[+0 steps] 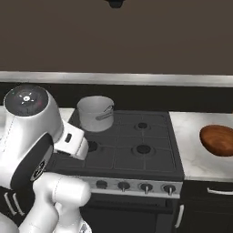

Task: Open the cabinet and move the ladle to the pot. Then close the cabinet.

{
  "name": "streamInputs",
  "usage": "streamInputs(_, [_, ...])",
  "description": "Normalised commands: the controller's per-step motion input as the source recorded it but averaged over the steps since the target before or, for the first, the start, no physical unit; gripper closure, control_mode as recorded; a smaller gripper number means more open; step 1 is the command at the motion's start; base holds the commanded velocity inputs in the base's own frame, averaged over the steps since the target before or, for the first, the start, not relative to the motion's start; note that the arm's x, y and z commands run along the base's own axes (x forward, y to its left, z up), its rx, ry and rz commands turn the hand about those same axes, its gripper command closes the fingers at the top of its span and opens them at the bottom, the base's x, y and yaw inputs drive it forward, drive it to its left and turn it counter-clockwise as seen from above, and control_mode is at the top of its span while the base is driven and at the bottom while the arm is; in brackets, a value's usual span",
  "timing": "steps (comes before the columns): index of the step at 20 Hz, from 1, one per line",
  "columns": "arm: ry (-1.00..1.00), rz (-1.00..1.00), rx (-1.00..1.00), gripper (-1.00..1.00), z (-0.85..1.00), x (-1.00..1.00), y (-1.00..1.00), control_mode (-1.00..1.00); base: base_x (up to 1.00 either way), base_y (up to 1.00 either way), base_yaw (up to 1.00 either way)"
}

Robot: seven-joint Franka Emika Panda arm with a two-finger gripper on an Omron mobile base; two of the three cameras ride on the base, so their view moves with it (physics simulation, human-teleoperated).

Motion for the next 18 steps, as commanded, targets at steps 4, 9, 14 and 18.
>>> streamInputs(4, [0.0,0.0,0.0,-1.0,0.0,0.0,0.0,1.0,-0.88,-0.46,-0.36])
streamInputs(9, [0.0,0.0,0.0,-1.0,0.0,0.0,0.0,1.0,-0.04,-0.08,-0.92])
streamInputs(14, [0.0,0.0,0.0,-1.0,0.0,0.0,0.0,1.0,0.0,0.0,-1.0])
streamInputs(18, [0.0,0.0,0.0,-1.0,0.0,0.0,0.0,1.0,0.0,0.0,-1.0])
